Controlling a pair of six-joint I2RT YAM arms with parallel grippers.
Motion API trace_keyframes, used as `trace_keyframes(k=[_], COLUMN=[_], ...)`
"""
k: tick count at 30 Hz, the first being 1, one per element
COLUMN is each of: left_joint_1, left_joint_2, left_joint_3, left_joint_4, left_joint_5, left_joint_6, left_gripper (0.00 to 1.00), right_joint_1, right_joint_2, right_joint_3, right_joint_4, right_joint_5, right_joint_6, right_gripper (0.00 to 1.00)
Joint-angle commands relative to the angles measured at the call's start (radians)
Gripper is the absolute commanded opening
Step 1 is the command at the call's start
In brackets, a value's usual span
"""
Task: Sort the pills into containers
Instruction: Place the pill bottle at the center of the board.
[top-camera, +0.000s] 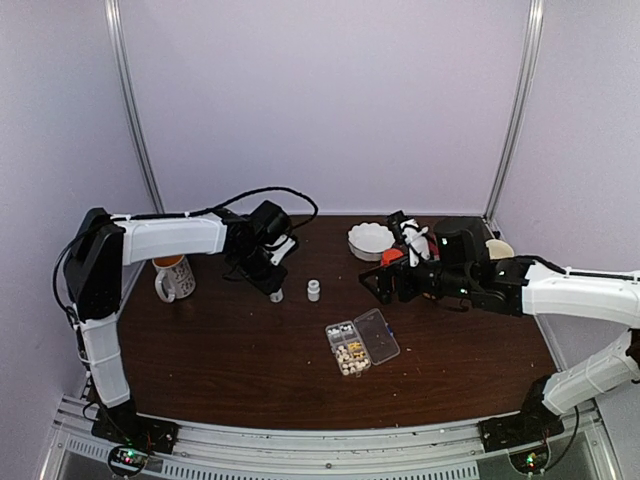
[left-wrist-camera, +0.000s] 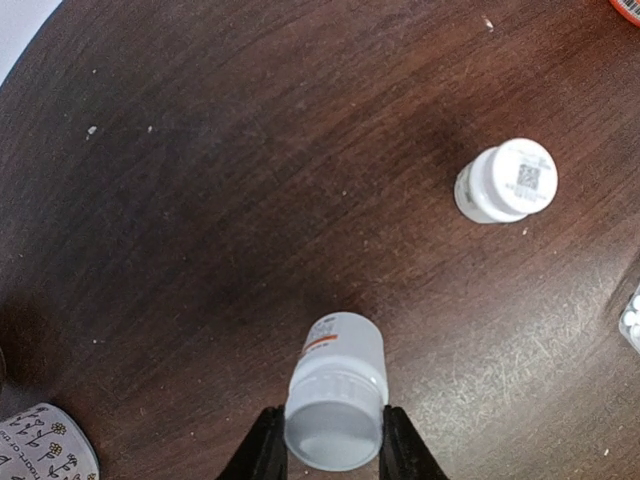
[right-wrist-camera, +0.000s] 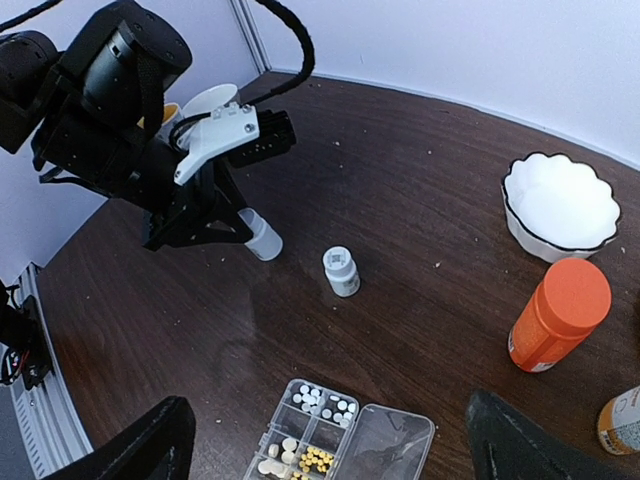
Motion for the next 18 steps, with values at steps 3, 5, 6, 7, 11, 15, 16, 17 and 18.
trace_keyframes(k=[3, 5, 6, 7, 11, 15, 16, 17, 18], left_joint_1=[0.018, 0.019, 0.019, 0.019, 0.019, 0.017, 0.015, 0.01, 0.001], left_joint_2=[0.008, 0.0, -0.009, -0.022, -0.094, -0.177, -0.198, -0.222, -0.243], left_joint_3=[-0.028, -0.032, -0.035, -0.044, -0.072, -0.12, -0.141, -0.168, -0.193], left_joint_4=[0.065, 0.059, 0.057, 0.057, 0.06, 0.057, 0.064, 0.082, 0.096], left_joint_5=[0.002, 0.009, 0.009, 0.009, -0.008, 0.006, 0.027, 0.051, 0.066], left_joint_6=[-0.032, -0.031, -0.032, -0.033, -0.036, -0.079, -0.099, -0.114, -0.127], left_gripper=[0.23, 0.46, 0.56, 0.63, 0.75, 0.73, 0.71, 0.7, 0.67], right_joint_1=[-0.022, -0.025, -0.026, -0.027, -0.037, -0.055, -0.06, -0.066, -0.071], right_joint_2=[0.015, 0.014, 0.014, 0.015, 0.038, 0.067, 0.072, 0.074, 0.079], right_joint_3=[-0.076, -0.092, -0.098, -0.102, -0.109, -0.108, -0.113, -0.118, -0.12], right_joint_4=[-0.01, -0.008, -0.009, -0.008, -0.021, -0.062, -0.063, -0.064, -0.066], right_joint_5=[-0.012, -0.016, -0.017, -0.017, -0.019, -0.029, -0.031, -0.033, -0.038], right_joint_6=[0.038, 0.043, 0.046, 0.049, 0.071, 0.091, 0.098, 0.103, 0.106], right_gripper=[0.98, 0.98, 0.98, 0.98, 0.98, 0.96, 0.96, 0.95, 0.93])
